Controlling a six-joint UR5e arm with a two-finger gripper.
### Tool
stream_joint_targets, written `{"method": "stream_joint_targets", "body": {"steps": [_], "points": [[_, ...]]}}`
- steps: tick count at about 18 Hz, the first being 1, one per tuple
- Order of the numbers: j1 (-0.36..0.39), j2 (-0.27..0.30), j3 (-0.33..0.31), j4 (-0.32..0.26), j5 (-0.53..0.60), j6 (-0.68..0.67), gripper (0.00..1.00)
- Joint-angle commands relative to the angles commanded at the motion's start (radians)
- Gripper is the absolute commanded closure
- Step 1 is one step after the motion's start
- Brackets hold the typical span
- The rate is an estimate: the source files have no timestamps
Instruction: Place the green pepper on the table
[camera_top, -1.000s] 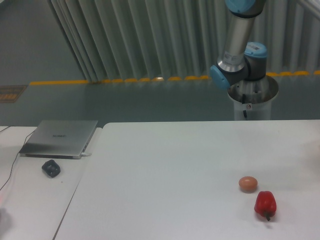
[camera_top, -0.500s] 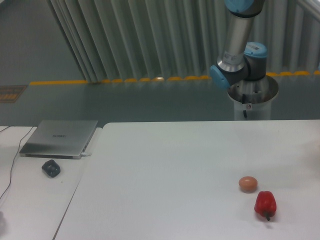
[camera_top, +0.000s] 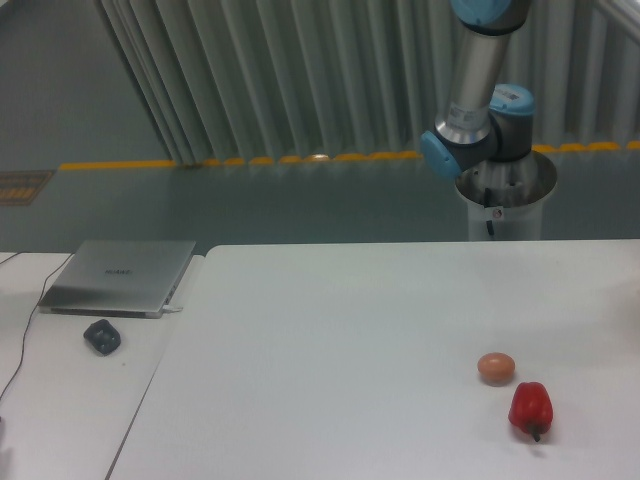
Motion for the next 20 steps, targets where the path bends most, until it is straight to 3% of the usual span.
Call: {"method": "stream_joint_targets", "body": {"steps": [20], "points": [[0.006,-0.021,0.000,0.020,-0.009,-0.029,0.00]]}}
